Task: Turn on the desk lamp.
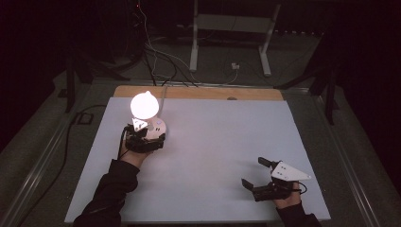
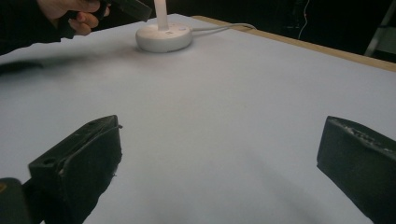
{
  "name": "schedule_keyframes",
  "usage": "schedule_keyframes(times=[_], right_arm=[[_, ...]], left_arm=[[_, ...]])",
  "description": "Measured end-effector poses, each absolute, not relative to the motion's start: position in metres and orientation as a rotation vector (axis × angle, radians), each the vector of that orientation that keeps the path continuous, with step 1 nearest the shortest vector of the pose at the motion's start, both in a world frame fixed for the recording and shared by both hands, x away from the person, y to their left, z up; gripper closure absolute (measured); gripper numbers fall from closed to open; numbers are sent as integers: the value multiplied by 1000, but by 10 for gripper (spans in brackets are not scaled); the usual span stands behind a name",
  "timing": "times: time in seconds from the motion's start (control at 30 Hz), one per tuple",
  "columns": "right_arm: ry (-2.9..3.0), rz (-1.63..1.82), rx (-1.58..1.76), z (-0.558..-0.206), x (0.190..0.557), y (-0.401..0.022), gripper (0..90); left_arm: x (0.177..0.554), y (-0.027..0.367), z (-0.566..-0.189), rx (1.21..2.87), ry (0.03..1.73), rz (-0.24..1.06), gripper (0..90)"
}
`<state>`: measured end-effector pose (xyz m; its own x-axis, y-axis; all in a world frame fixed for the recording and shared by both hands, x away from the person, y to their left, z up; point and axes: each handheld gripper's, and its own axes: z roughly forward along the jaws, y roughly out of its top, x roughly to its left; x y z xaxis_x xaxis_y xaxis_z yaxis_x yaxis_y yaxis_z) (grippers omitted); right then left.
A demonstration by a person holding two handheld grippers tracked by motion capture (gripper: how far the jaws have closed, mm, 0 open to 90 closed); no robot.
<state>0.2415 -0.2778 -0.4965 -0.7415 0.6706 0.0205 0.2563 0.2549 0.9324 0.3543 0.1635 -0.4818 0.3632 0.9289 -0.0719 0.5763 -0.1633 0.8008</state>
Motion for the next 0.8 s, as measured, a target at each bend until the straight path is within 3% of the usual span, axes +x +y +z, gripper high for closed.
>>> schedule_keyframes(times=[0.07,0.6,0.8], right_arm=[[2153,1485,843,-496,241,-277,0],[2155,1489,849,-497,241,-278,0],[2155,1486,845,-497,241,-277,0]], left_arm=[[354,164,-480,1855,1305,537,10],[338,155,-463,1998,1022,295,1],[331,157,-460,2006,979,285,2]])
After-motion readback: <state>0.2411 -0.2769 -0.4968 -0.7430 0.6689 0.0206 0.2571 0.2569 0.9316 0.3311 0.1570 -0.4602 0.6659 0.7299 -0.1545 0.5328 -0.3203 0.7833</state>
